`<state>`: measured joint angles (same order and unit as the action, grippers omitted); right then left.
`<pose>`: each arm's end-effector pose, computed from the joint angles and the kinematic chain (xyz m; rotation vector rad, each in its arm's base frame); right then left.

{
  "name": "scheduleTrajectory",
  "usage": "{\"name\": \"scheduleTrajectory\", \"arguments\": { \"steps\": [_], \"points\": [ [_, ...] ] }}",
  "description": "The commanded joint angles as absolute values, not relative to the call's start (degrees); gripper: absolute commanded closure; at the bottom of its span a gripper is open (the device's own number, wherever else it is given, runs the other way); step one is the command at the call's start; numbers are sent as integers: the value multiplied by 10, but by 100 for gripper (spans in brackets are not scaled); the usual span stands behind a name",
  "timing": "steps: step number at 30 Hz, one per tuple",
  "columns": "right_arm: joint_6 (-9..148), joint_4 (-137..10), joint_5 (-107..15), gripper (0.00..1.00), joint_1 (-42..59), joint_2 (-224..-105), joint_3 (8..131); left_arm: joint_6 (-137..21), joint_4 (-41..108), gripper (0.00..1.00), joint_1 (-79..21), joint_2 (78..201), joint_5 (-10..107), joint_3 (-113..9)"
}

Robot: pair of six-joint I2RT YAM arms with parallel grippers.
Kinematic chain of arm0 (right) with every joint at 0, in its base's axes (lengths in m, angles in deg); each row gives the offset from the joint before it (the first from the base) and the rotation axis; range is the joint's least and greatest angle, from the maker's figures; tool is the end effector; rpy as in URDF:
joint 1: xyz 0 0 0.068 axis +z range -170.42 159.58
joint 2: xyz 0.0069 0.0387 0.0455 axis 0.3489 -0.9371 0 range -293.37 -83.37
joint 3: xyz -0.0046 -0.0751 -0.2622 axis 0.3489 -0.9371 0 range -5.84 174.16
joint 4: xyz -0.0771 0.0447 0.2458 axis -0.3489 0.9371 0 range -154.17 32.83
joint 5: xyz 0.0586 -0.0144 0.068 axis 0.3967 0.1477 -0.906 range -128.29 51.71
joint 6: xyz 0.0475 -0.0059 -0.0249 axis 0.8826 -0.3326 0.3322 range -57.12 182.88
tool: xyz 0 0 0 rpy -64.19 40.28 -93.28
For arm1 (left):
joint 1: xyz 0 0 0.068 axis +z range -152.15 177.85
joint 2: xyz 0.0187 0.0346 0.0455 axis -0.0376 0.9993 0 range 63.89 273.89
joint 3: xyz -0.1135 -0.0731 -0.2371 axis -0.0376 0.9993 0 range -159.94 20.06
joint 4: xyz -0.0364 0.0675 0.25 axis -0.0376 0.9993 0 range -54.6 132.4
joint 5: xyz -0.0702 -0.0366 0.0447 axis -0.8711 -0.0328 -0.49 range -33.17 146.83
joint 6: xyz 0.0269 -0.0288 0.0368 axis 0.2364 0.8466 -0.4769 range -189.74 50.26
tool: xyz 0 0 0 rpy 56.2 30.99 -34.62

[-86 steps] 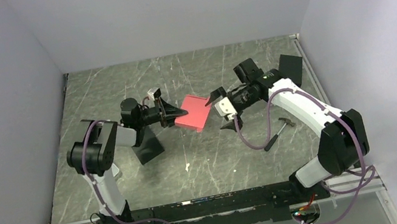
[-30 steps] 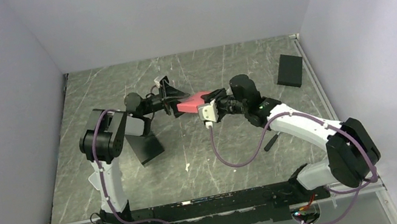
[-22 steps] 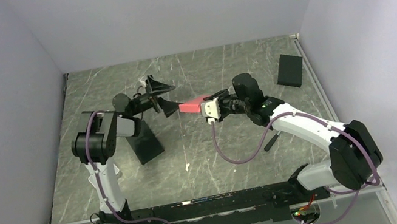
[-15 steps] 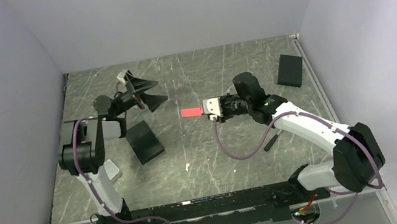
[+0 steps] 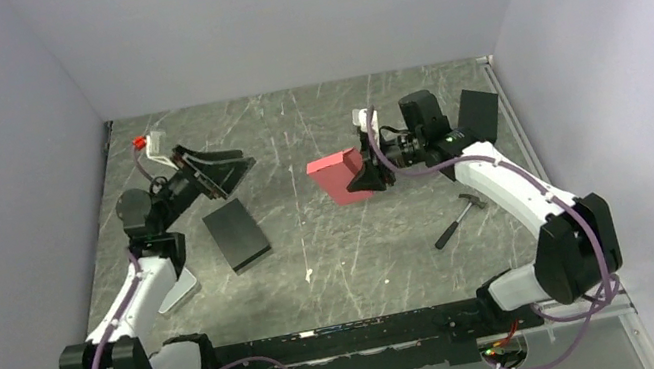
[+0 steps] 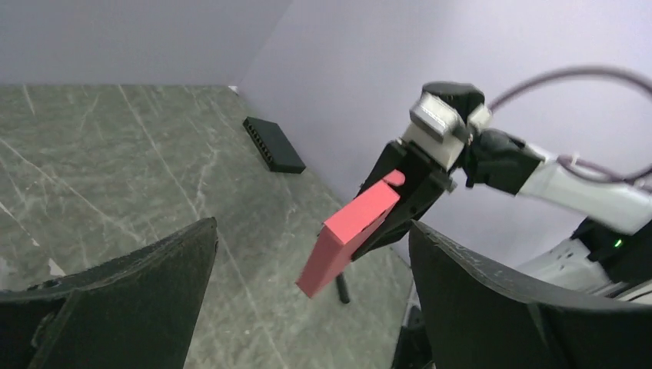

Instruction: Fold the paper box

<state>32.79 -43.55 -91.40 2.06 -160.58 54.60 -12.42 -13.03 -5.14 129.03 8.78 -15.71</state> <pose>0.2564 0.1368 0.2998 -1.3340 1.5806 0.9356 0.2427 -0.0392 0.3170 0.1268 1.4907 -1.3830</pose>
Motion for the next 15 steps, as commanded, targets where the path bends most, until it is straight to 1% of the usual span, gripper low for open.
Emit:
{"name": "scheduleTrajectory", "arguments": {
  "steps": [1,4,7,9,11,15],
  "points": [
    [473,-425,-1039,76,0,-1645,575,-214,-235,1,-75,1333,60,-104],
    [544,-465,-1084,76,-13,-1665,565,-250,-300,1,-135,1371,62,-79],
    [605,-524,-1108,76,-21,-1671,544,-334,-278,1,-200,1381,92,-69],
    [653,-568,-1124,76,-23,-1674,528,-364,-260,1,-232,1388,110,-70],
    [681,-596,-1133,76,-23,-1678,520,-361,-272,1,-244,1401,119,-69],
    [721,-631,-1146,76,-23,-1690,512,-316,-350,0,-261,1454,122,-72]
  ]
}}
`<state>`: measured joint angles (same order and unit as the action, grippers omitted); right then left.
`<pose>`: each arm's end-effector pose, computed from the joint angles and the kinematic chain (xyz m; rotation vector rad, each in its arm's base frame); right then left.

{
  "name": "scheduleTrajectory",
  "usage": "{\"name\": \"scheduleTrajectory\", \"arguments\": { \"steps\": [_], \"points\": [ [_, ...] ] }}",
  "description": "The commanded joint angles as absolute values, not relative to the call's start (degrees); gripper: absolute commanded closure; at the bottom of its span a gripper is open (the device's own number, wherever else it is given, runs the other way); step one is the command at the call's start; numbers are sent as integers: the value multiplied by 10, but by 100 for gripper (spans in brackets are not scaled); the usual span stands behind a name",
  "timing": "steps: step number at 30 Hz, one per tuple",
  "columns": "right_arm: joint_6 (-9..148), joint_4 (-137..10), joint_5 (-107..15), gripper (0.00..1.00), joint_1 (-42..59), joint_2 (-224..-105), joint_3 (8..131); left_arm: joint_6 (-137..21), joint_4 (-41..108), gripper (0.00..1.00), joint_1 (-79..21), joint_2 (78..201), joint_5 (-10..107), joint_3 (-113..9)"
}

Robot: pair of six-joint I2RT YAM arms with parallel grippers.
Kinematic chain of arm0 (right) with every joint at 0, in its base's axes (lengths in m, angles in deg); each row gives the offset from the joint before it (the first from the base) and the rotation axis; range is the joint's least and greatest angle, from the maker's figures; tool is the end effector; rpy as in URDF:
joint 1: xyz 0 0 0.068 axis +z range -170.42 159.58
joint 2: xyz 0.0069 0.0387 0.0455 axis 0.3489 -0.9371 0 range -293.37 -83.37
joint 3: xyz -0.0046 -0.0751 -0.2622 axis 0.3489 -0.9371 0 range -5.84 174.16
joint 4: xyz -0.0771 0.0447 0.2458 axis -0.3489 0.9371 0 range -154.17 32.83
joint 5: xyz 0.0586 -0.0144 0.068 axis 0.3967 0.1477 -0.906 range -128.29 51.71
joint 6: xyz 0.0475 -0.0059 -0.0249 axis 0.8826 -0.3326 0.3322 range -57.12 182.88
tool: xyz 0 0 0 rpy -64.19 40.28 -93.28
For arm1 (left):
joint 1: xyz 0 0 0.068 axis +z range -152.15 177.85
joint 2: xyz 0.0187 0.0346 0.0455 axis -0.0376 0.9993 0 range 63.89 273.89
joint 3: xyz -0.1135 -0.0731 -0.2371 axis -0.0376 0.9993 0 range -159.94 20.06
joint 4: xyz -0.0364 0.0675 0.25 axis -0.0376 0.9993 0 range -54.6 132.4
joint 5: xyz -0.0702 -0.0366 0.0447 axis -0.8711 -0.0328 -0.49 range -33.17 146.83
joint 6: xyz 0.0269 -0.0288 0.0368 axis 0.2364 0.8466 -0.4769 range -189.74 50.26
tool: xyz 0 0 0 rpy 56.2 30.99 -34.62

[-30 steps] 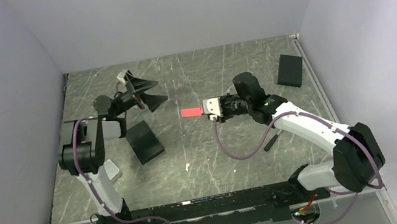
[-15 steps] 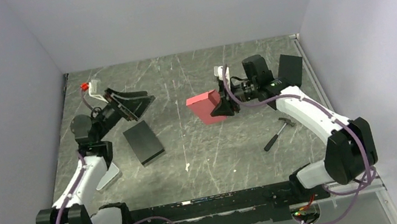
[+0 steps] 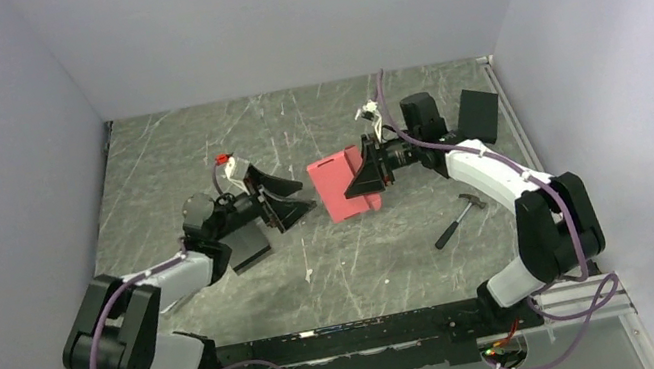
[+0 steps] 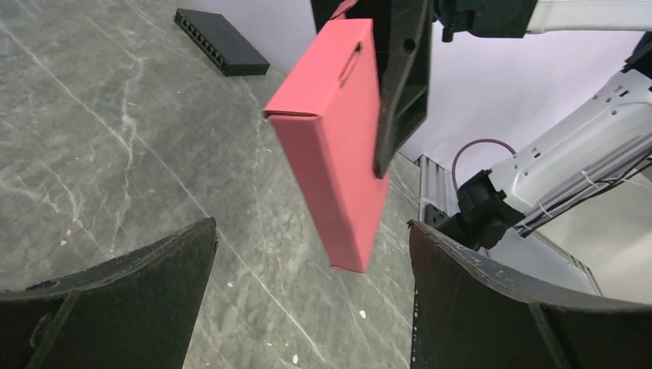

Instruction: Fold the paper box

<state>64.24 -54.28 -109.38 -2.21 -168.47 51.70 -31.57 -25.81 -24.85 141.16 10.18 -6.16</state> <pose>0.2843 0.1289 0.2643 -0.9759 1.8467 1.5523 0.2293 -0.1240 0.2355 0.5409 1.5255 -1.4058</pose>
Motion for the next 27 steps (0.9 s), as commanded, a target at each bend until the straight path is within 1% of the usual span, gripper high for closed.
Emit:
{"name": "scheduleTrajectory", "arguments": {
  "steps": [1,6,11,13,15,16,19,21,24,27],
  "points": [
    [733,-638,-1150,76,-23,-1693,508,-301,-382,0,-266,1470,122,-75],
    [757,-674,-1158,76,-23,-1695,501,-214,-534,0,-276,1556,120,-84],
    [802,-721,-1167,76,-23,-1701,488,-195,-536,0,-300,1579,117,-114],
    [803,-722,-1168,76,-23,-1705,488,-186,-536,3,-305,1578,118,-122],
    [808,-727,-1169,76,-22,-1708,488,-171,-536,9,-309,1582,117,-134],
    [810,-728,-1169,76,-21,-1708,488,-162,-536,16,-311,1586,113,-142],
    [808,-728,-1167,76,-19,-1705,488,-142,-537,26,-319,1601,102,-161],
    [805,-726,-1164,76,-18,-1703,488,-136,-536,32,-324,1607,102,-168],
    [797,-717,-1161,76,-18,-1702,489,-125,-536,45,-325,1612,97,-178],
    [791,-712,-1160,76,-18,-1699,490,-117,-536,50,-325,1611,91,-183]
  ]
}}
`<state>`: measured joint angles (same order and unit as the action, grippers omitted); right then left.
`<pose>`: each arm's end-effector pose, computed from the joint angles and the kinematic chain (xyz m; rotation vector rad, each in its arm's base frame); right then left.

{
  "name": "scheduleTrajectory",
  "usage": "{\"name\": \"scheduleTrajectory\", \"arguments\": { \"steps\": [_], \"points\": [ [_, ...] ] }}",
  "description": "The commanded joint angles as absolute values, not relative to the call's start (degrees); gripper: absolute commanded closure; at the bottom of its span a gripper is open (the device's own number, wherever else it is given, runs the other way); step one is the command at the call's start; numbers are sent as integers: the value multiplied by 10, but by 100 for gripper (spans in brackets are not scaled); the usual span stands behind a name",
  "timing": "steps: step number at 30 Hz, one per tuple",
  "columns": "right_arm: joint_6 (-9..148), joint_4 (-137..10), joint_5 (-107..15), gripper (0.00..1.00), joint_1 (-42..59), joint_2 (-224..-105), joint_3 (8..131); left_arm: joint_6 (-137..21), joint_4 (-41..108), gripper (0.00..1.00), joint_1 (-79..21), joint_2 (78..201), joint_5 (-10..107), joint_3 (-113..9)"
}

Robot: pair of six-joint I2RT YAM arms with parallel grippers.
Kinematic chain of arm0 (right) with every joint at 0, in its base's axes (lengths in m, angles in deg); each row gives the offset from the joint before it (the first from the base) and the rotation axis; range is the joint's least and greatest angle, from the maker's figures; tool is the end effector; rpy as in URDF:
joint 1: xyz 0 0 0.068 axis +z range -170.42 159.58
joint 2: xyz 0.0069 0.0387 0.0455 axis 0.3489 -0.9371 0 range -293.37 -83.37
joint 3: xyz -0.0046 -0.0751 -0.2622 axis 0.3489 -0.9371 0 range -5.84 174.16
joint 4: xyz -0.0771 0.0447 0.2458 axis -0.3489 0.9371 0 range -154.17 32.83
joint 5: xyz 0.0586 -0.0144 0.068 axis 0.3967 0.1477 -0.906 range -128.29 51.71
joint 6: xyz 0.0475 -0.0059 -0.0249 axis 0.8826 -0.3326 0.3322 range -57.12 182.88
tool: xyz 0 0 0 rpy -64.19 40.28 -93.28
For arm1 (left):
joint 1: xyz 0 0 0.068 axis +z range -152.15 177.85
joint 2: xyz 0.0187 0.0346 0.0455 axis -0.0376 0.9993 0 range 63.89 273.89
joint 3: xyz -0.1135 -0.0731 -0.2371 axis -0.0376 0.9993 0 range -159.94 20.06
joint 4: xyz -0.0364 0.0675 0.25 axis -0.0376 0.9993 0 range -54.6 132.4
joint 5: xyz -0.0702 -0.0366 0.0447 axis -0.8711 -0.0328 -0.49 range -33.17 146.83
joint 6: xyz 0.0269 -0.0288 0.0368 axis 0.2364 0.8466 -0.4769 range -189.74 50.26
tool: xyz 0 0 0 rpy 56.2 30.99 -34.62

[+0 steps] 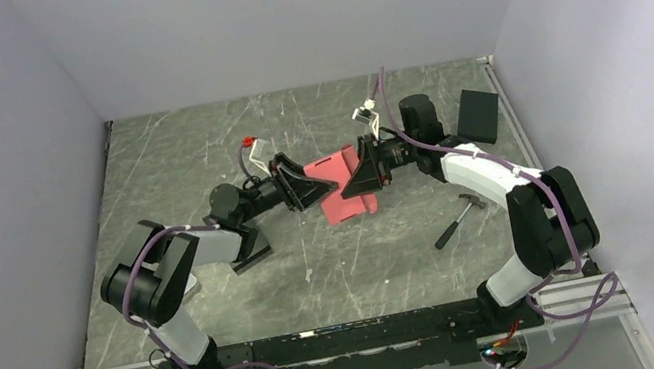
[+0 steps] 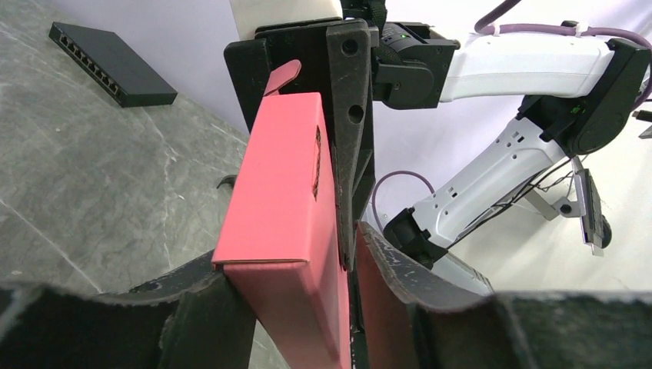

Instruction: Fold the paper box

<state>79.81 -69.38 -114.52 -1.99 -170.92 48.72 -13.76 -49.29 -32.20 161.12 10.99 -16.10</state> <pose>0.2926 0.1339 0.2557 -0.9031 1.8447 1.7279 0.2597 -0.1797 0.2295 0.5129 1.4162 -1.7101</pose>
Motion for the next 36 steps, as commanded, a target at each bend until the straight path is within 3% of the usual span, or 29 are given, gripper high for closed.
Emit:
{"name": "scheduleTrajectory", "arguments": {
  "steps": [1,7,10,13,16,19,24,30,36],
  "points": [
    [787,-708,-1158,75,-18,-1699,492,-115,-536,52,-325,1611,89,-183],
    [759,-684,-1148,74,-18,-1695,497,-87,-536,66,-325,1620,73,-193],
    [747,-672,-1144,72,-18,-1693,500,-78,-536,82,-326,1621,66,-193],
    [726,-648,-1138,69,-18,-1691,506,-81,-536,87,-326,1615,61,-191],
    [677,-589,-1131,55,-18,-1686,523,-92,-535,88,-323,1607,50,-187],
    [562,-482,-1111,33,-19,-1674,556,-95,-535,91,-310,1599,31,-185],
    [442,-368,-1083,18,-32,-1637,589,-88,-535,94,-283,1585,-3,-181],
    [224,-149,-1118,15,-73,-1622,671,-75,-536,94,-252,1567,-55,-174],
    [432,-339,-1094,30,-105,-1588,649,-66,-535,94,-248,1556,-119,-186]
  ]
}}
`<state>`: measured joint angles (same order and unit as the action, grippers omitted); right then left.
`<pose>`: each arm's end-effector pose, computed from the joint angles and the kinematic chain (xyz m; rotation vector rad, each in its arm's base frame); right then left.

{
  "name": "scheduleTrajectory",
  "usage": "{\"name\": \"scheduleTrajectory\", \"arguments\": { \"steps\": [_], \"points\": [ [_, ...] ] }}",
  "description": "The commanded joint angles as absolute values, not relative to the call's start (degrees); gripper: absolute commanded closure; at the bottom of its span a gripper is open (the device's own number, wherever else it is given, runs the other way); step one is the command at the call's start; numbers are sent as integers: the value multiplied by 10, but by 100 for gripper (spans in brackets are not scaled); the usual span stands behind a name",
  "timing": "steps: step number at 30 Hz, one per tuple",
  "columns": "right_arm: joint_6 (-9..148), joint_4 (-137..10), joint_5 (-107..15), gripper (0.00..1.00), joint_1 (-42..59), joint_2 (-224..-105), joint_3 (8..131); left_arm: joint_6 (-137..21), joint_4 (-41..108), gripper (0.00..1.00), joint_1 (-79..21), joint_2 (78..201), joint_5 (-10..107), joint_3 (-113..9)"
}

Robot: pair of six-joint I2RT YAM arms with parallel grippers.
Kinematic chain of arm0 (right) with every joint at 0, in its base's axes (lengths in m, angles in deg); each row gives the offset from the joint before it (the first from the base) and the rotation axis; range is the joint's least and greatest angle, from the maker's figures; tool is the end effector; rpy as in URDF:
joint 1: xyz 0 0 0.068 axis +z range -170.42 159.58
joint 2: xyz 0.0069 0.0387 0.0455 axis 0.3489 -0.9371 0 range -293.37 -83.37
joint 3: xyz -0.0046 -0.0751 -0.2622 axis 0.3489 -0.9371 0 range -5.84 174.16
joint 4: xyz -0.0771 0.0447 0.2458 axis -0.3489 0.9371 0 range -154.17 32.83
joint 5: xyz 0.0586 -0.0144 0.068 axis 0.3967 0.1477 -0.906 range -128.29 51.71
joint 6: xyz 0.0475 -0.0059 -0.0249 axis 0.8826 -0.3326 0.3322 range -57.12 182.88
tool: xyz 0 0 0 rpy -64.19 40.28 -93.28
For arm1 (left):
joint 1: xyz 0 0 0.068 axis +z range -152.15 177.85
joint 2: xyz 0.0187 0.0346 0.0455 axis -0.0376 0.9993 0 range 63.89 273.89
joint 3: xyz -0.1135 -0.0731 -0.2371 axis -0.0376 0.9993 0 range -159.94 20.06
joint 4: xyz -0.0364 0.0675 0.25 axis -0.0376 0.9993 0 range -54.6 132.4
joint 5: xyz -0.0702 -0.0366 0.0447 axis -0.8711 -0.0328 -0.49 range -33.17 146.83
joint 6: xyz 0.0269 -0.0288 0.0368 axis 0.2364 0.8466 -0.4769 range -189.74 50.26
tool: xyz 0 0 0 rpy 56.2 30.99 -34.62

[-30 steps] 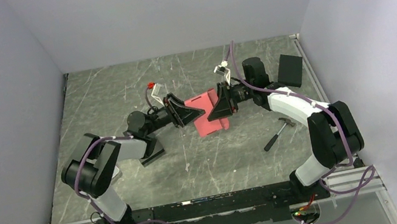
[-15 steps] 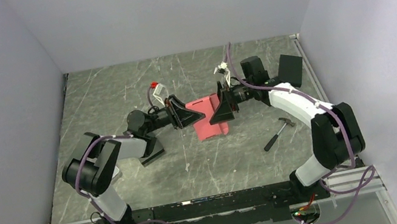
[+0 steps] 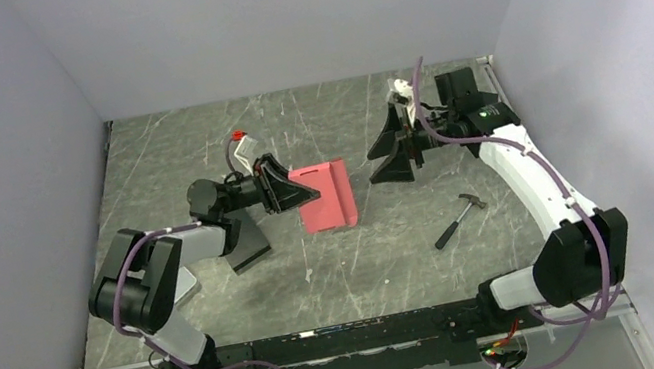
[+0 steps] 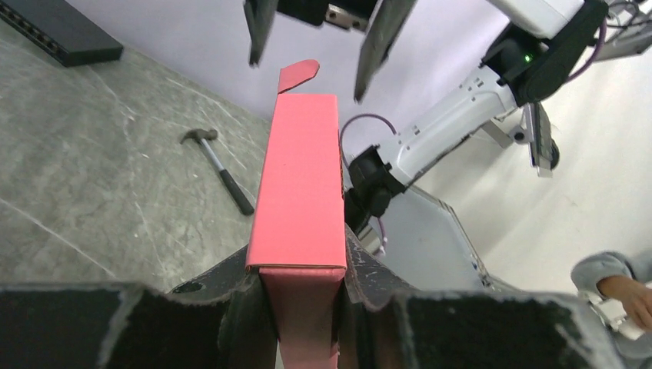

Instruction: Fold the paper box

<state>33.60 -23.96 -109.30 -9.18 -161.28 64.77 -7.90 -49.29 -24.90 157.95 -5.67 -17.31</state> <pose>0.2614 0.0862 0.3369 -1.1772 1.6344 1.2494 0.2674 -0.1464 0.2474 0.6997 1.4518 -1.7788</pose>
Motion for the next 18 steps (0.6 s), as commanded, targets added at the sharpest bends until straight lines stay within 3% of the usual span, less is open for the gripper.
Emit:
{"name": "scheduleTrajectory", "arguments": {
  "steps": [1,4,7,9,14,18],
  "points": [
    [485,-382,-1096,37,-109,-1589,648,-63,-535,94,-249,1557,-128,-190],
    [718,-558,-1127,54,-120,-1602,626,-55,-535,94,-249,1554,-147,-201],
    [900,-746,-1119,57,-113,-1609,579,-52,-536,94,-249,1549,-161,-207],
    [913,-767,-1115,57,-99,-1612,562,-50,-536,94,-249,1548,-165,-209],
    [723,-594,-1119,57,-85,-1608,578,-47,-536,94,-249,1547,-162,-209],
    [346,-312,-1105,55,-88,-1599,622,-35,-535,94,-246,1546,-150,-211]
  ]
}}
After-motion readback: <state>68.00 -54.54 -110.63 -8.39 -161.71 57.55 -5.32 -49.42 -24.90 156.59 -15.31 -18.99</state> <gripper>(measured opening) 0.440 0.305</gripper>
